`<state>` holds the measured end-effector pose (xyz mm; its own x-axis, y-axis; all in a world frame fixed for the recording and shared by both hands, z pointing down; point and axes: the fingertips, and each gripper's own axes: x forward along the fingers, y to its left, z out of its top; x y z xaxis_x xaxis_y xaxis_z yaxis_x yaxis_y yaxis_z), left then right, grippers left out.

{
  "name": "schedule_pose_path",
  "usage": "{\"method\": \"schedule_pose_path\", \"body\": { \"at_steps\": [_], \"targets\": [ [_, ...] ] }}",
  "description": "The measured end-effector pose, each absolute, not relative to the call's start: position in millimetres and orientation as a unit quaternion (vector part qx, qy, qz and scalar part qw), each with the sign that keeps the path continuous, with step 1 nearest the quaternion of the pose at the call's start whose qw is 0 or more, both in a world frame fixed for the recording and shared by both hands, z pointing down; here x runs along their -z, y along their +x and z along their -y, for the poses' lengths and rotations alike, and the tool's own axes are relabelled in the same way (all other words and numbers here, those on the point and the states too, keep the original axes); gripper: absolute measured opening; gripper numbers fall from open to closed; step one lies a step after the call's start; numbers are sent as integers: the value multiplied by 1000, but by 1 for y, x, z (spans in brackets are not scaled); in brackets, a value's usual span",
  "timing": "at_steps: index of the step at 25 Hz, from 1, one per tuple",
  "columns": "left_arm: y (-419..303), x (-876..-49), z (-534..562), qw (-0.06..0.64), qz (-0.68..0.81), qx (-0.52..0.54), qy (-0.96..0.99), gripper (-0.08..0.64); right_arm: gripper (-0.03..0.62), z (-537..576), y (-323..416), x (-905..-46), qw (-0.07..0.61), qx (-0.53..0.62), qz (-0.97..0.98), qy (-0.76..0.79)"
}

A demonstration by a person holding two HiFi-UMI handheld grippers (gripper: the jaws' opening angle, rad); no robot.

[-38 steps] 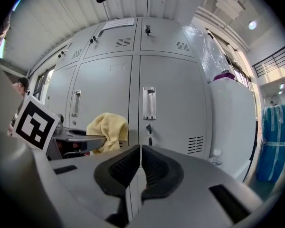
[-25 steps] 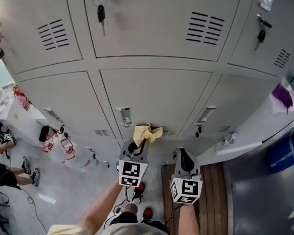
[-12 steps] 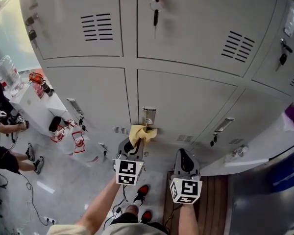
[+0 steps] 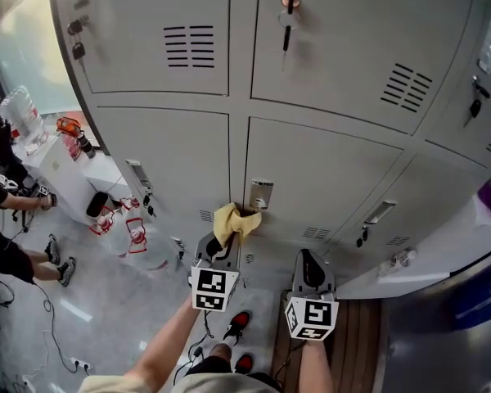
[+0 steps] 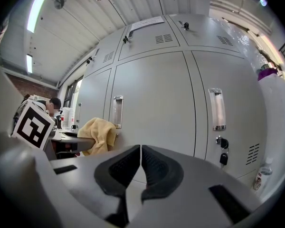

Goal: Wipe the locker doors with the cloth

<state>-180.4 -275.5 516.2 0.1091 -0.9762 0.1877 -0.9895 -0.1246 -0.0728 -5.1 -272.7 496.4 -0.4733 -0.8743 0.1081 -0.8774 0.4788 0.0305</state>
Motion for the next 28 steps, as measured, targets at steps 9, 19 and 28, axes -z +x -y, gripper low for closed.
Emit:
{"method": "schedule_pose_path", "body": {
  "at_steps": [9, 19, 28],
  "targets": [
    [-176, -483, 224, 10, 647, -90, 757, 75, 25, 248, -7, -477, 48, 1, 864, 501],
    [-171, -455, 141, -10, 652, -80, 753, 75, 25, 180, 15, -457, 43, 22, 866, 498],
    [-161, -459, 73, -9, 660, -82, 747, 75, 25, 113, 46, -468, 47, 19, 863, 502]
  ]
}}
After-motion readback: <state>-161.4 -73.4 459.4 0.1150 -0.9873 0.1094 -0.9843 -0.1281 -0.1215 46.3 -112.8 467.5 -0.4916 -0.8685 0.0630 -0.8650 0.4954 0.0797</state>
